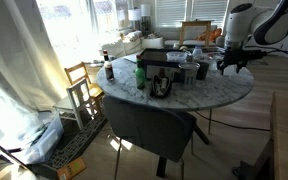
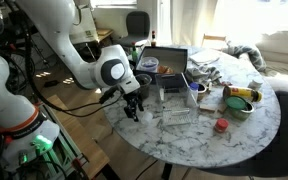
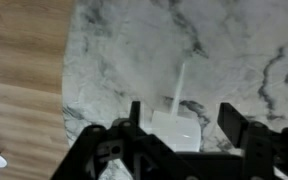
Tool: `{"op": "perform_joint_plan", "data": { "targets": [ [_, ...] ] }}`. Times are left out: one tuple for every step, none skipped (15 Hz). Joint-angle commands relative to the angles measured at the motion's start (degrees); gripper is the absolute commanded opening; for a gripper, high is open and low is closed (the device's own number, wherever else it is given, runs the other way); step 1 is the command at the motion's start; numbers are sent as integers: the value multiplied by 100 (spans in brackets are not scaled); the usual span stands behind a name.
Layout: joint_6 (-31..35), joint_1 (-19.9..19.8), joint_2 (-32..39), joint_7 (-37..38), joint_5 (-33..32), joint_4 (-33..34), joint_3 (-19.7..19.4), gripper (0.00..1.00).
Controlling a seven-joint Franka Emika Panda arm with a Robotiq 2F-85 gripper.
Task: Turn the small plastic cup over
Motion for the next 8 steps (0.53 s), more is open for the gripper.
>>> {"op": "perform_joint_plan", "data": {
  "targets": [
    [401, -95, 511, -37, 153, 317, 60, 47],
    [483, -114, 581, -76, 184, 356, 81, 44],
    [562, -127, 651, -94, 214, 391, 99, 42],
    [624, -141, 713, -122, 234, 417, 125, 37],
    [669, -138, 757, -105, 235, 455, 140, 32],
    [687, -140, 789, -112, 244, 476, 154, 27],
    [671, -128, 805, -92, 224, 496, 146, 18],
    [619, -103, 775, -53, 182, 512, 116, 4]
  ]
}}
